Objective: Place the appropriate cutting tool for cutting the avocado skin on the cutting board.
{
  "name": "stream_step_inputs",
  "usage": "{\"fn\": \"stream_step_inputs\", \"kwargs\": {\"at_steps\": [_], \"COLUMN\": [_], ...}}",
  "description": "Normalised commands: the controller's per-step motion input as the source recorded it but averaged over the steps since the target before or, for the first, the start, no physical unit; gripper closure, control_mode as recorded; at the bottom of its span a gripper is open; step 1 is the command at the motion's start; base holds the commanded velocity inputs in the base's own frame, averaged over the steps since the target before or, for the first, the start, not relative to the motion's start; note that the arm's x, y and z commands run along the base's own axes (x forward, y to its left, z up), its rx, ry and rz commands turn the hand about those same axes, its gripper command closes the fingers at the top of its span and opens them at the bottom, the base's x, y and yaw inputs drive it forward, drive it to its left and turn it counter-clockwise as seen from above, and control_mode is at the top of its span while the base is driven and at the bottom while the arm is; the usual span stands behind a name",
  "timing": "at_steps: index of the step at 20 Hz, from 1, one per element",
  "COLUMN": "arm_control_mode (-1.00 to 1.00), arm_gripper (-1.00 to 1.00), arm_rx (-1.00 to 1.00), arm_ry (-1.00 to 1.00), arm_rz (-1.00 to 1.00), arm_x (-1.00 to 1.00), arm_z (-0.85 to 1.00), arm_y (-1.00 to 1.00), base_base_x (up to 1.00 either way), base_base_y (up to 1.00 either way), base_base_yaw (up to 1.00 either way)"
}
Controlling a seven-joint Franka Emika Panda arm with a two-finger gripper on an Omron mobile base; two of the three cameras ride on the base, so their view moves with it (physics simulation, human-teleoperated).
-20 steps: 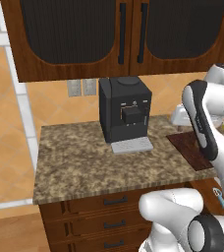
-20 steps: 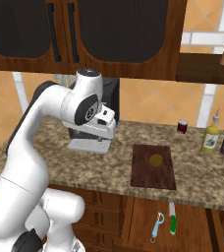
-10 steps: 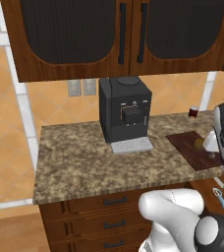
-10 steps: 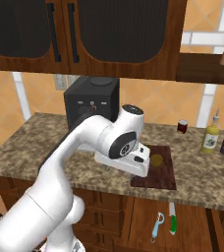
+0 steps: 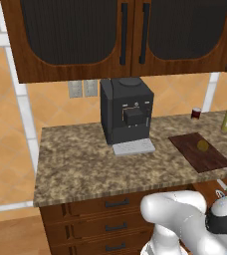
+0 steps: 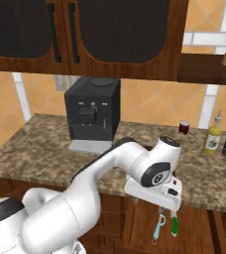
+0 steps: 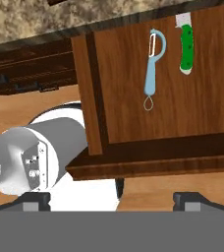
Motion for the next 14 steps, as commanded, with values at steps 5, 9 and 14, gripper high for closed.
{"fn": "stream_step_inputs", "kwargs": {"at_steps": [5,9,14], "arm_control_mode": [-1.0,-1.0,-1.0], "arm_gripper": [-1.0,-1.0,-1.0], "arm_rx": [0.06,0.05,0.01], "arm_ry": [0.02,0.04,0.15], "arm_rz": [0.0,0.01,0.0], "arm_x": [-0.02,0.02,0.14], "arm_z": [-0.6,-0.78,-0.65], "arm_y": [-0.52,-0.29,-0.18], "base_base_x": [0.0,0.0,0.0], "base_base_y": [0.0,0.0,0.0], "base_base_yaw": [0.0,0.0,0.0]}}
